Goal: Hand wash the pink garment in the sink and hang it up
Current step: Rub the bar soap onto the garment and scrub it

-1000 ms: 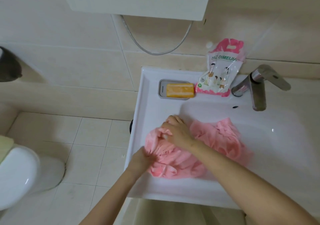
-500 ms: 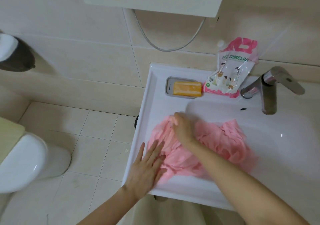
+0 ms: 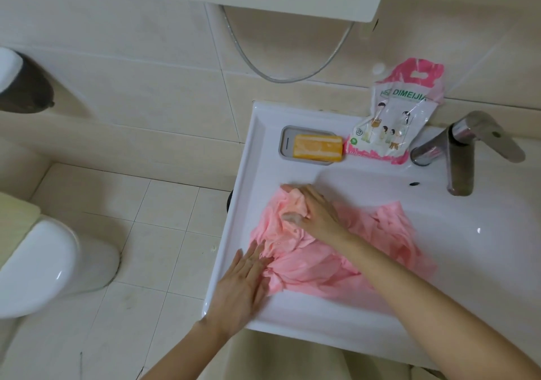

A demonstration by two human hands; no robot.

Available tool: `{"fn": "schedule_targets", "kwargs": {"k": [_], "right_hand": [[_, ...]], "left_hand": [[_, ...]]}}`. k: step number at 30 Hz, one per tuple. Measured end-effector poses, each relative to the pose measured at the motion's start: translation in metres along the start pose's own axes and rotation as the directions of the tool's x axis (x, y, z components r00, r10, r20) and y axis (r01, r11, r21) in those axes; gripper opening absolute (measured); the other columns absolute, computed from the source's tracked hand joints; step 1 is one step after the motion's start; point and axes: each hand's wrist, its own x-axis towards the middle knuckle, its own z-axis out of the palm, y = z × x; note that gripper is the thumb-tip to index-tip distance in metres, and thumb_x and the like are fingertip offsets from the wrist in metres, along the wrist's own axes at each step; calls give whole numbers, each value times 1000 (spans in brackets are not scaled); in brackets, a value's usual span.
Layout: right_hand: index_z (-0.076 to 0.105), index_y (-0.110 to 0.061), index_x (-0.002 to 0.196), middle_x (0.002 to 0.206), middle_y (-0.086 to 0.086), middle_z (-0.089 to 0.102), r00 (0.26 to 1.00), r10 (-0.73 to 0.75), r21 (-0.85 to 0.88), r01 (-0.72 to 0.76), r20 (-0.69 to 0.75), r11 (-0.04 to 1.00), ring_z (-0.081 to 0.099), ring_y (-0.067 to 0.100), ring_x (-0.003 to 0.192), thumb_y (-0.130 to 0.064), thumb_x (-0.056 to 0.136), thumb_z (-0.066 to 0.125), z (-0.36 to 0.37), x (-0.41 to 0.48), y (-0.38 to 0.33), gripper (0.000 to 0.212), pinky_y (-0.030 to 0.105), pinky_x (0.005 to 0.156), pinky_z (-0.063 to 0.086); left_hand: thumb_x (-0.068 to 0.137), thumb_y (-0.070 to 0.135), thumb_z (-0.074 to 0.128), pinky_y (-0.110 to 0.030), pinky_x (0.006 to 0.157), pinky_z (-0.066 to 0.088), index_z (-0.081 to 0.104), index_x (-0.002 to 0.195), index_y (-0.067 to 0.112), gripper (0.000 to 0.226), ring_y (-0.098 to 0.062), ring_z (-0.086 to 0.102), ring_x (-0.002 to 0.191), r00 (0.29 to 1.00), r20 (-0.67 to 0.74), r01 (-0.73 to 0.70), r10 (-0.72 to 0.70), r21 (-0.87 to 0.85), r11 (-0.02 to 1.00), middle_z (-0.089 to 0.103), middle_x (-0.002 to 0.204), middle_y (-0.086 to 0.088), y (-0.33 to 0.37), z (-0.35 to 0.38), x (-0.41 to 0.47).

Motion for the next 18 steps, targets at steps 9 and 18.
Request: {"fn": "schedule_targets", "kwargs": {"k": [9, 18], "right_hand": [[60, -16, 75, 88, 5, 57, 952, 49, -206, -115, -301, 972, 59, 27, 72, -43, 88, 54, 29, 2, -29, 31, 30, 63, 41], [56, -15, 66, 61, 6, 59, 977, -174, -375, 118, -120, 920, 59, 26, 55, -31, 95, 46, 33, 30, -20, 34, 34, 49, 47]], "left_hand": [[99, 26, 33, -46, 109, 28, 53, 133, 8, 44, -24, 44, 133, 996, -22, -77, 82, 164, 983, 53, 137, -9, 0, 1, -6], [92, 34, 37, -46, 109, 25, 60, 127, 8, 50, -33, 48, 129, 986, 131, -144, 107, 321, 936, 56, 134, -13, -8, 0, -7]]}}
